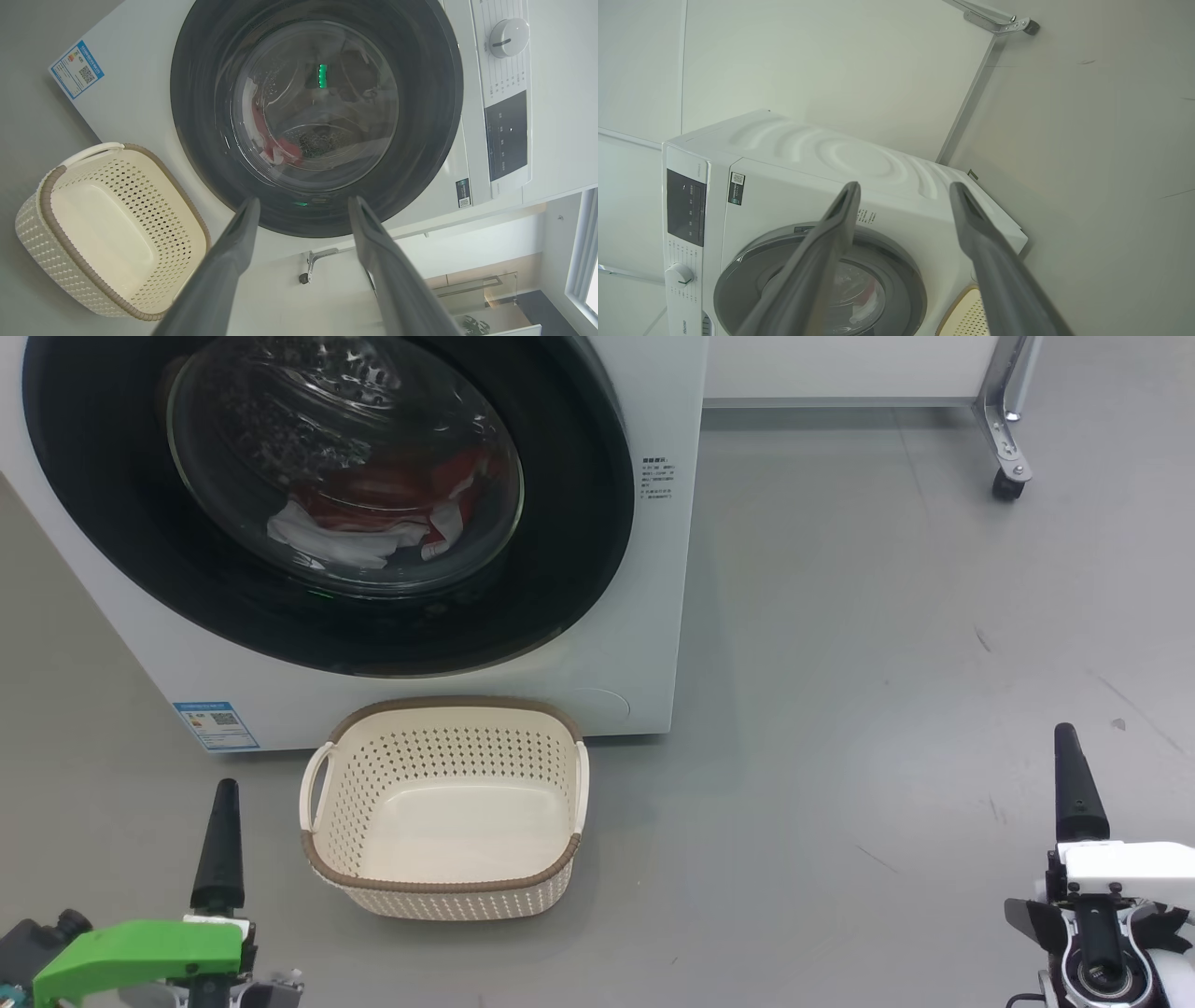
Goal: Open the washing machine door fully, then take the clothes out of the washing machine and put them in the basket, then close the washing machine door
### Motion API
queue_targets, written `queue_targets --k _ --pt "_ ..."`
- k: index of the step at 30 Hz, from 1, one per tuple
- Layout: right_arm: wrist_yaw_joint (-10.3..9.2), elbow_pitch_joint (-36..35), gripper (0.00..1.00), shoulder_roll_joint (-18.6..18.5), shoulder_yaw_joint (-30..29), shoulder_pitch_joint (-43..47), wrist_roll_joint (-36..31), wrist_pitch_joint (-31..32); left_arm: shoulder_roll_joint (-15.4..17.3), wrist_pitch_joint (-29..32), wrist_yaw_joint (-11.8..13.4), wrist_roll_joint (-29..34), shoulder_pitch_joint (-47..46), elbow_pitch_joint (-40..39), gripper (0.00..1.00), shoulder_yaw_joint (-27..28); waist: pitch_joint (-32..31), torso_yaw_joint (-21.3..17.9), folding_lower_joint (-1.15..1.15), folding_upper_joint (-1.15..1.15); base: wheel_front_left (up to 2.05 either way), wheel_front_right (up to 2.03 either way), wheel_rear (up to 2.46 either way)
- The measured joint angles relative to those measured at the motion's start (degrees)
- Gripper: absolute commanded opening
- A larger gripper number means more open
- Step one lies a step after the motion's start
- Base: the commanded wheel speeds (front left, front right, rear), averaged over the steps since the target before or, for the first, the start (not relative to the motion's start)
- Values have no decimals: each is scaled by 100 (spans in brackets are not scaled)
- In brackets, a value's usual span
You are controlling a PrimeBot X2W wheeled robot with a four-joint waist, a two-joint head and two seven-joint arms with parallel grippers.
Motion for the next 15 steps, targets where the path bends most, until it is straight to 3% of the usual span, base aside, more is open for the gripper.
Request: queue_targets --k 15 --pt "-109 -331 100 3 158 -65 -1337 -230 16 -209 -1 1185 -29 -209 100 11 -8 38 0 0 0 0 0"
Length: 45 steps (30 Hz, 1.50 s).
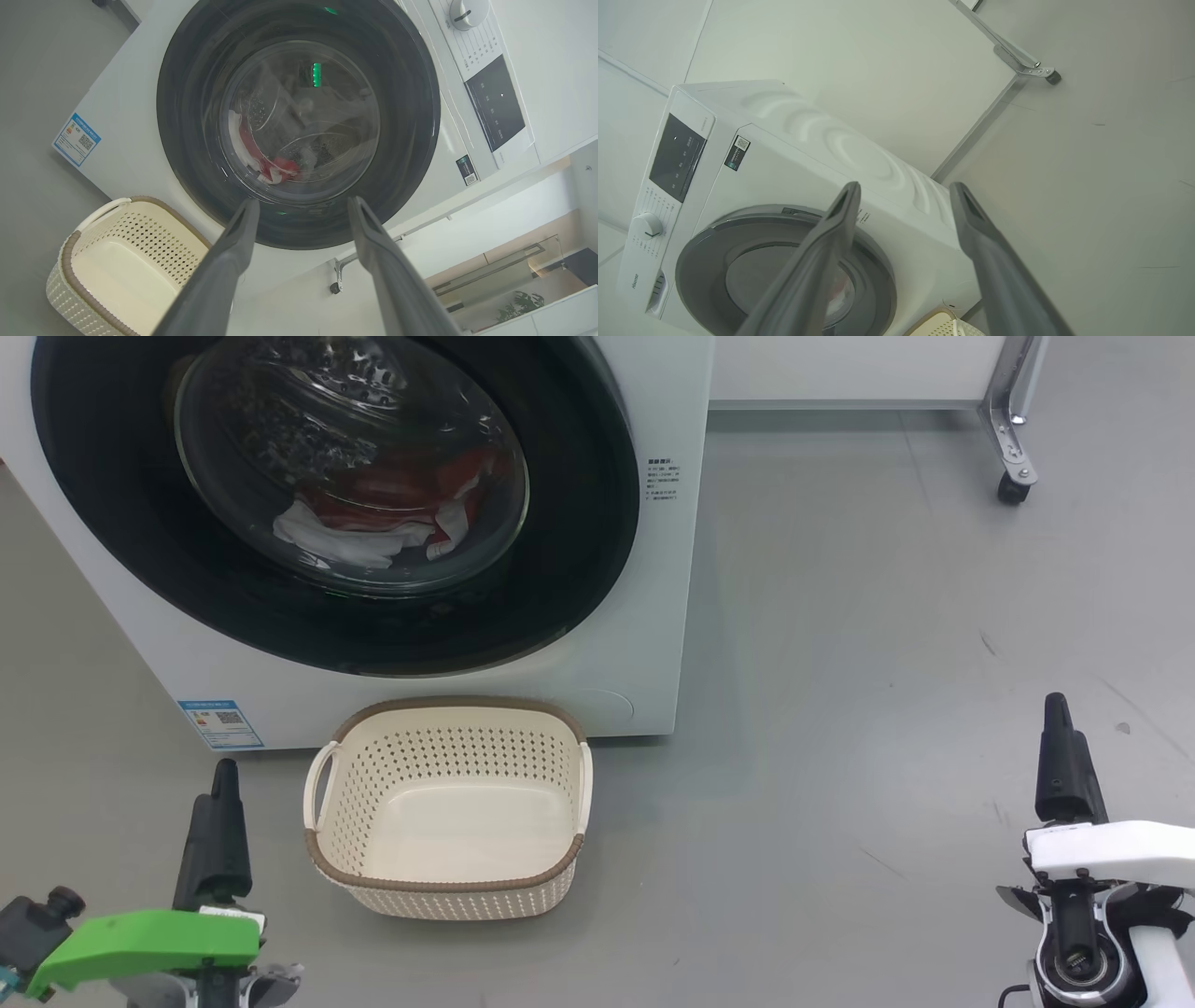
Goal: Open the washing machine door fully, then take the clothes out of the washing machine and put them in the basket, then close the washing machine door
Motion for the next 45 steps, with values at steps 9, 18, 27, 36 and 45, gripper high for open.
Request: queue_targets --k 9,18,27,36,45 --pt "-91 -116 100 0 167 1 -1003 -160 5 -131 0 978 -1 -97 100 22 -11 16 0 0 0 0 0" --pt "-191 -249 100 0 337 1 -2035 -301 115 -254 -2 2282 -1 -107 100 -130 -16 16 0 0 0 0 0" --pt "-328 -307 100 1 468 1 -2772 -475 114 -390 -1 3289 -1 -108 100 -243 13 13 0 0 0 0 0" --pt "-504 -296 100 1 586 1 -3471 -623 105 -541 2 4179 -1 -37 100 -337 56 -21 0 0 0 0 0" --pt "-720 -25 100 2 757 3 -4170 -777 104 -657 10 5102 -1 151 100 -420 80 -70 0 0 0 0 0"
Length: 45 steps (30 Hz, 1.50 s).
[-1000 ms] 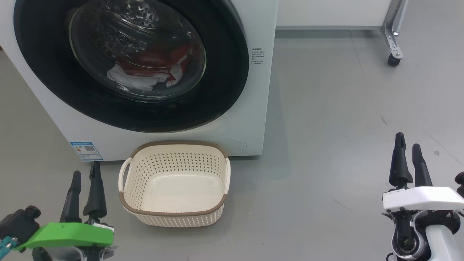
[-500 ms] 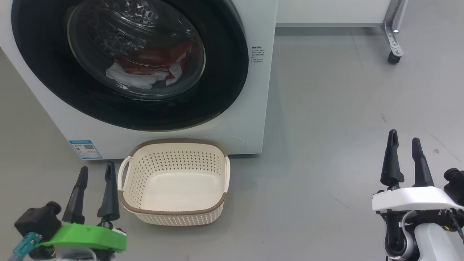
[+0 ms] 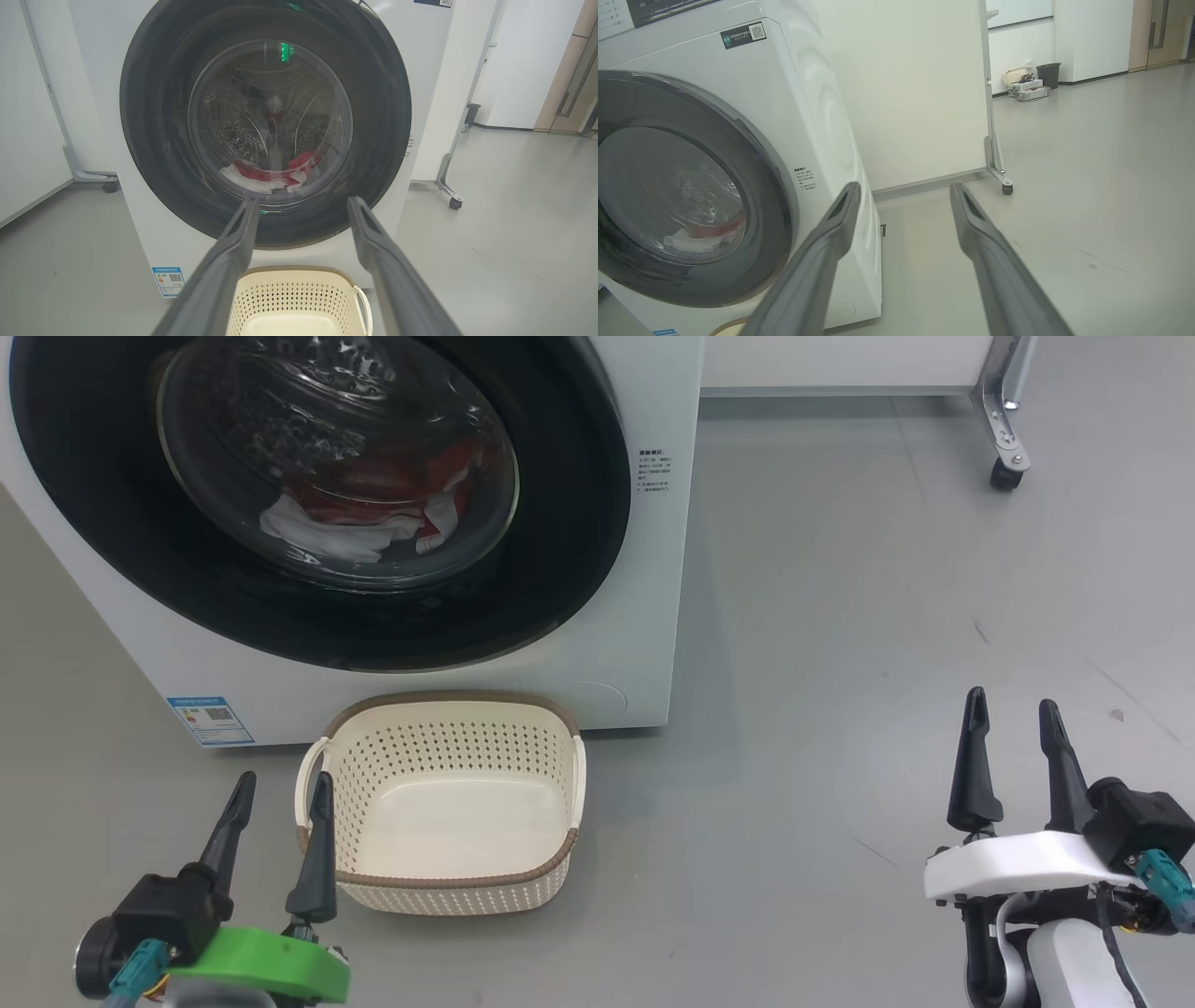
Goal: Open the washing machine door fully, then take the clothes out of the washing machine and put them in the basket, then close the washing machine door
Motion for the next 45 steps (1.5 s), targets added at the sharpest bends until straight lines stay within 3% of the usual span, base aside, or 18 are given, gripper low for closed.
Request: queue_targets --k 12,45 --pt "-118 370 100 0 130 -5 -266 -20 -109 -15 18 91 0 243 100 47 1 -14 0 0 0 0 0" --pt "-177 779 100 -4 215 -194 -405 4 -194 -15 16 281 -96 554 100 194 92 6 0 0 0 0 0"
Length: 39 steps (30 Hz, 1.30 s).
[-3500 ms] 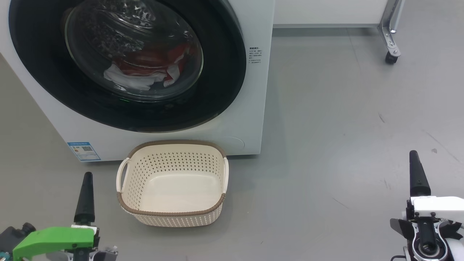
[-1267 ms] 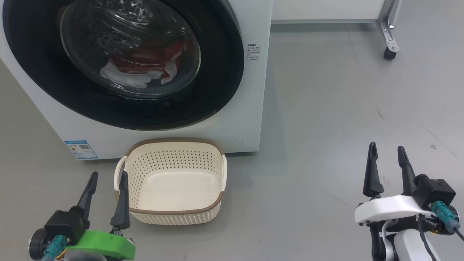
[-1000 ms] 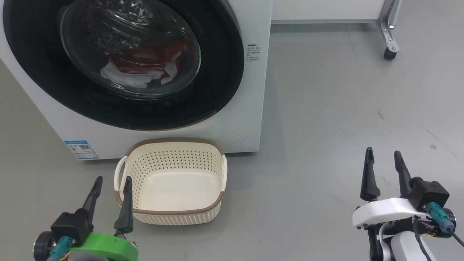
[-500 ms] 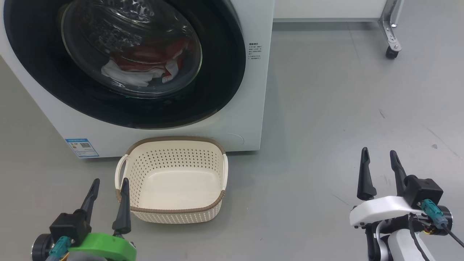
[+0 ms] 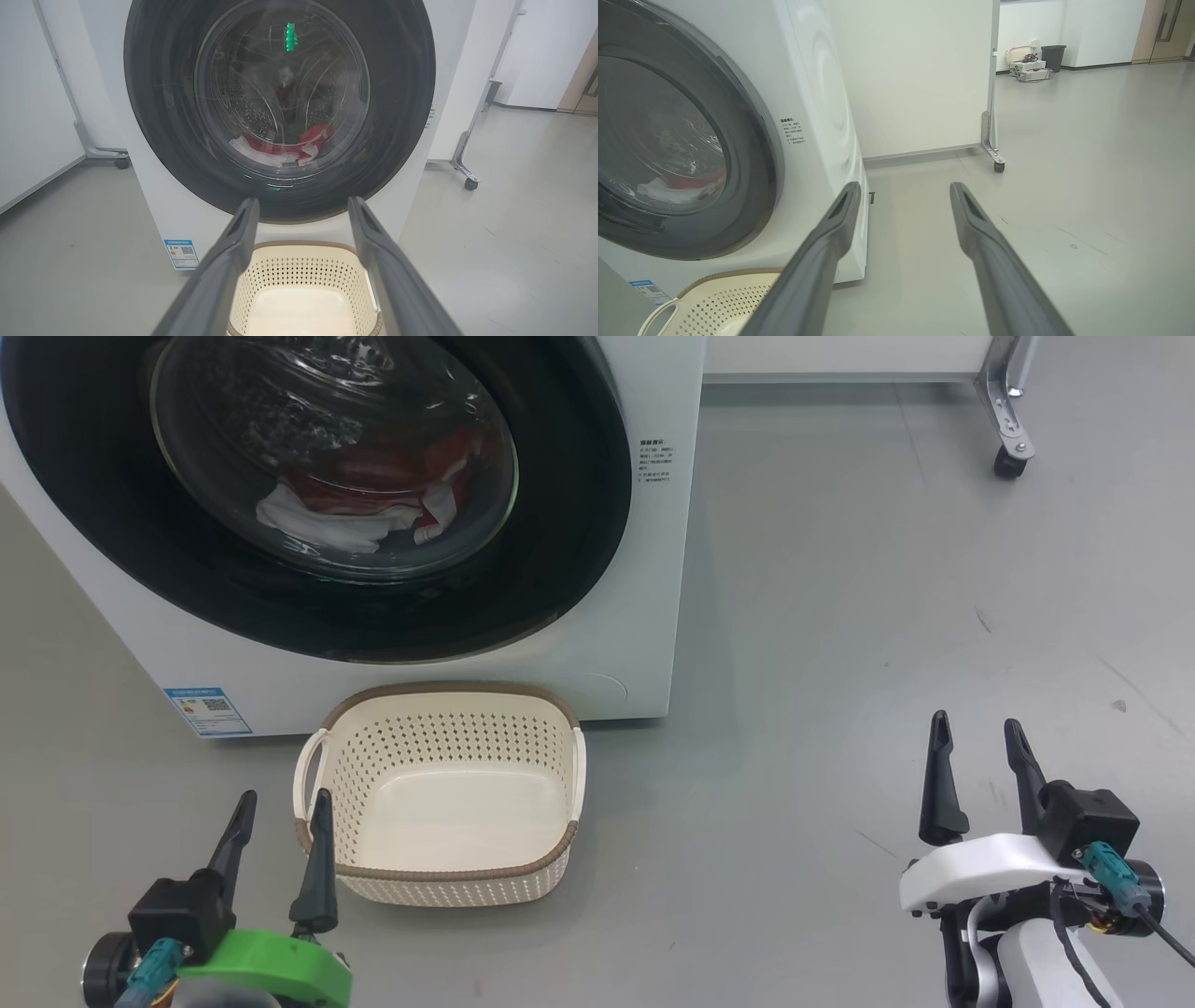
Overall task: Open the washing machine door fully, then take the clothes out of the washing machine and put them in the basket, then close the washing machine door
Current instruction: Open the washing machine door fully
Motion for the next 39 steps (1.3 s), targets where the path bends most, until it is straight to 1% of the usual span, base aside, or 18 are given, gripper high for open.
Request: queue_targets --k 21,22,23,27,30,33,35,37,38,39 --pt "0 75 100 -3 -33 -96 79 0 -89 0 -10 58 -79 80 100 7 -1 62 0 0 0 0 0" --pt "1 76 95 -3 -34 -96 79 0 -90 0 -10 58 -84 83 100 4 13 73 0 0 0 0 0" --pt "2 77 0 -3 -33 -96 79 0 -91 0 -11 58 -91 89 100 3 27 86 0 0 0 0 0" --pt "11 34 0 -2 -43 -103 171 -1 -94 0 -26 58 -143 91 100 -5 98 134 0 0 0 0 0" --pt "119 -14 0 -2 -113 -194 404 -1 -99 0 -26 59 -169 89 100 -37 174 175 0 0 0 0 0" --pt "279 -68 0 -2 -178 -346 789 30 -112 0 -26 59 -215 89 100 -46 257 225 0 0 0 0 0" --pt "369 -101 0 2 -253 -440 1158 87 -113 0 -27 60 -271 90 100 -67 316 263 0 0 0 0 0" --pt "439 -131 0 -2 -338 -530 1599 146 -114 0 -27 68 -321 93 100 -104 367 310 0 0 0 0 0" --pt "506 -155 0 -2 -372 -577 1861 191 -115 0 -27 68 -346 97 100 -122 392 335 0 0 0 0 0" --pt "523 -163 0 0 -416 -637 2118 219 -119 0 -27 68 -372 98 100 -136 418 361 0 0 0 0 0"
